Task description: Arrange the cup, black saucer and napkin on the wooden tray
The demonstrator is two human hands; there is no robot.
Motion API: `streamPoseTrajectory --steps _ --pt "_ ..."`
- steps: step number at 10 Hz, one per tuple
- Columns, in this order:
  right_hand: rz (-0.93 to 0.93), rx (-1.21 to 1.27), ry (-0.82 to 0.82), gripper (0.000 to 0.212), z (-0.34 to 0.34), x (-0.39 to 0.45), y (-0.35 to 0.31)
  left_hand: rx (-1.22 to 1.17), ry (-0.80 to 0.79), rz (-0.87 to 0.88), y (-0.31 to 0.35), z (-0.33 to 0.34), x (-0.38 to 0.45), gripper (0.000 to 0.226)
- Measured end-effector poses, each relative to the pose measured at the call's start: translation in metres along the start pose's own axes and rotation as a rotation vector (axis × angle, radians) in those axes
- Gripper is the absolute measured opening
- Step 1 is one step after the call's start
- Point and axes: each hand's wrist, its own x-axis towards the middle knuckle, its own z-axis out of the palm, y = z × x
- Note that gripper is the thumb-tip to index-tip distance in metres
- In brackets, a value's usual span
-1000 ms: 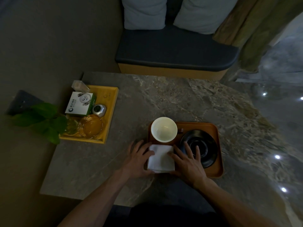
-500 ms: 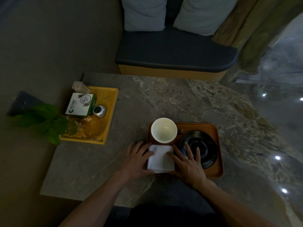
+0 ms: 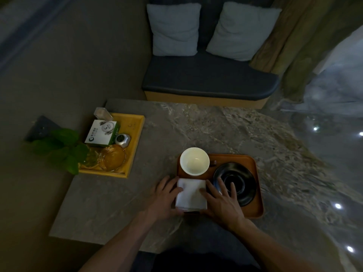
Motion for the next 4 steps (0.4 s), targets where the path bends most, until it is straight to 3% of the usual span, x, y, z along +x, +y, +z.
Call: streamPoseTrajectory --steps 1,2,4 --pt "0.014 0.068 0.074 0.062 -0.013 -0.014 0.005 -0.077 0.061 -0.078 0.019 -0.006 -0.012 0.073" --pt "0.056 0.132 0.112 0.054 -0.030 -0.034 0.016 -0.291 0.109 -0.194 0.042 -0.020 -0.023 0.053" --pt "0.043 0.186 0.200 0.045 -0.051 -0.076 0.048 -0.466 0.214 -0.218 0.067 -0.045 -0.035 0.019"
